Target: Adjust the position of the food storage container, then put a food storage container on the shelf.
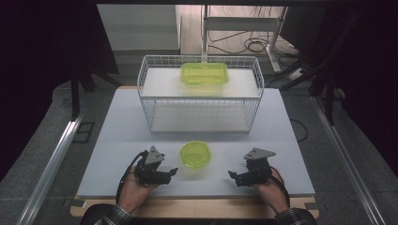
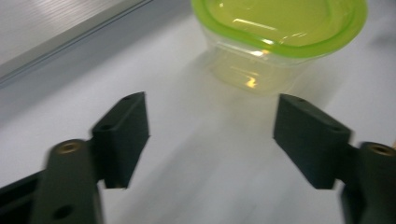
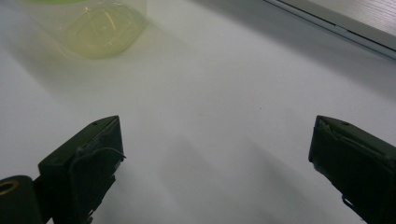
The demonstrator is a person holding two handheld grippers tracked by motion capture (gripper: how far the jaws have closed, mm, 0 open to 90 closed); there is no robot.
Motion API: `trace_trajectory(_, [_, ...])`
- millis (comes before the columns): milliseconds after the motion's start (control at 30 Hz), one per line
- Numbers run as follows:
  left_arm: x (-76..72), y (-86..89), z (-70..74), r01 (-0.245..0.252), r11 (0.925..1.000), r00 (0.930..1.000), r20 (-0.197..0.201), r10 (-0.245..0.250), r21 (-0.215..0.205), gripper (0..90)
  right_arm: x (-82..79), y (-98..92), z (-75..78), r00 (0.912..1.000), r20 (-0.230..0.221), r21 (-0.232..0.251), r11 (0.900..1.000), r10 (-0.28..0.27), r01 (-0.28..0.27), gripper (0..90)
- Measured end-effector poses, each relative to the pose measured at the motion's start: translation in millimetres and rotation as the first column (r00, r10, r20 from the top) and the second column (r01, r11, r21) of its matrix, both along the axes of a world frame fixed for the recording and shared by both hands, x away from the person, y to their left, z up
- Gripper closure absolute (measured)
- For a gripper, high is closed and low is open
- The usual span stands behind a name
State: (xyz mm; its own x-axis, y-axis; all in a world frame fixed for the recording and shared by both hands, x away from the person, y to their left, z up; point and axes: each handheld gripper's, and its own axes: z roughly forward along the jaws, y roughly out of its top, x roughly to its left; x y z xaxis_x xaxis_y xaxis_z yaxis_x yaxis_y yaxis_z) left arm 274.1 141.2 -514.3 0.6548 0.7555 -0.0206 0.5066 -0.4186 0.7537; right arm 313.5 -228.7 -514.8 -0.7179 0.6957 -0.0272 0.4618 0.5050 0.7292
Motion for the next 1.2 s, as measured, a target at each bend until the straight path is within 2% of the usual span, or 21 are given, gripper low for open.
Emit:
trace_trajectory(100, [-1.3, 2.9, -1.9, -0.008, 0.9998, 0.9997, -0.022, 0.007, -0.018, 12.0, -0.2, 0.2, -0.1, 1.0000, 0.000, -0.002, 1.000, 0.004, -0.004, 3.1])
trace_trajectory(167, [-2.7, 3.5, -3.5, -0.012, 0.9999, 0.9994, -0.032, 0.012, -0.007, 8.4, -0.2, 0.4, -0.4, 1.0000, -0.003, -0.003, 1.000, 0.004, -0.004, 3.1])
trace_trajectory(267, [-5.9, 3.4, -5.8, 0.010, 0.9997, 0.9994, -0.035, -0.009, 0.022, 5.2, -0.2, 0.9, -1.1, 1.0000, -0.005, -0.003, 1.000, 0.006, -0.006, 3.1])
trace_trajectory(367, [-8.4, 3.7, -8.4, 0.014, 0.9992, 0.9992, -0.038, -0.013, 0.037, 4.0, -0.2, 1.3, -1.5, 0.9999, -0.007, -0.005, 1.000, 0.009, -0.009, 3.1])
trace_trajectory(567, [-11.5, 8.6, -11.8, 0.012, 0.9991, 0.9998, -0.015, -0.011, 0.041, 1.7, -0.1, 0.9, -1.9, 0.9998, -0.014, 0.001, 1.000, 0.015, -0.015, 2.9])
trace_trajectory(667, [-13.0, 10.4, -12.2, 0.017, 0.9989, 0.9998, 0.004, -0.017, 0.043, 0.7, 0.1, 0.3, -1.3, 0.9995, -0.019, 0.029, 0.999, 0.025, -0.024, 2.7])
trace_trajectory(767, [-14.5, 11.1, -13.7, 0.025, 0.9988, 0.9997, 0.000, -0.025, 0.042, 0.1, 0.5, 0.2, -0.3, 0.9994, -0.019, 0.037, 0.999, 0.027, -0.026, 2.0])
trace_trajectory(933, [-18.7, 11.3, -15.1, 0.041, 0.9969, 0.9991, 0.006, -0.041, 0.067, 0.0, 4.5, -0.6, -0.2, 0.9990, -0.028, 0.045, 0.998, 0.035, -0.033, 1.7])
trace_trajectory(1067, [-21.3, 11.9, -14.2, 0.041, 0.9968, 0.9990, 0.014, -0.042, 0.069, 0.0, 10.0, -0.7, 4.6, 0.9982, -0.049, 0.097, 0.995, 0.036, -0.031, 2.2])
trace_trajectory(1200, [-24.0, 13.7, -14.5, 0.041, 0.9949, 0.9988, 0.023, -0.043, 0.093, 0.0, 15.4, 3.4, 10.9, 0.9960, -0.078, 0.130, 0.991, 0.044, -0.033, 3.2])
